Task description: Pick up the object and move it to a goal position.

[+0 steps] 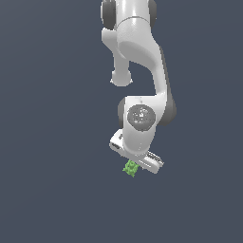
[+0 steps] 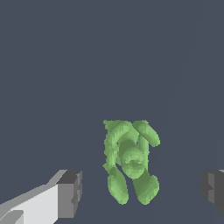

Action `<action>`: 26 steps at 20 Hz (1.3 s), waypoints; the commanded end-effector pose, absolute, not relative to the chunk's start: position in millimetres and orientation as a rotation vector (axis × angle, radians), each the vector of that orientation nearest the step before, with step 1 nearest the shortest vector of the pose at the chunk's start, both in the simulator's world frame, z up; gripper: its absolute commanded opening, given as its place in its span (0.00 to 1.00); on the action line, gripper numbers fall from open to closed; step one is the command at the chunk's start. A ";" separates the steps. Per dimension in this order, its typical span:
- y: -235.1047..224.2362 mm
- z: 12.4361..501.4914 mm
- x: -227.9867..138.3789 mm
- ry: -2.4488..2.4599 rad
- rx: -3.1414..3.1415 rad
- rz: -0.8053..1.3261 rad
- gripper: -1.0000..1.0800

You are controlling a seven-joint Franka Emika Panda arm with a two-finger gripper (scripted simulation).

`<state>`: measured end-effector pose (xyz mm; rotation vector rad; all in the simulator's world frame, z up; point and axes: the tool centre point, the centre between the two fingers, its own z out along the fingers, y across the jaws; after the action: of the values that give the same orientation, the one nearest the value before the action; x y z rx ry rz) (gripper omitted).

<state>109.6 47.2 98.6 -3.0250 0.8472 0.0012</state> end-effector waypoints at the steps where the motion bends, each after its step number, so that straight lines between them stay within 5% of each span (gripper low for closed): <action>1: 47.4 98.0 110.8 0.858 -3.022 0.000 0.96; 21: 47.2 47.9 110.8 0.858 -3.022 0.000 0.96; 22: 47.2 47.9 110.8 0.858 -3.022 0.000 0.00; 26: 47.2 47.9 110.8 0.858 -3.022 0.000 0.00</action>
<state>111.4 47.6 49.1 -3.0214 0.8575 -0.0026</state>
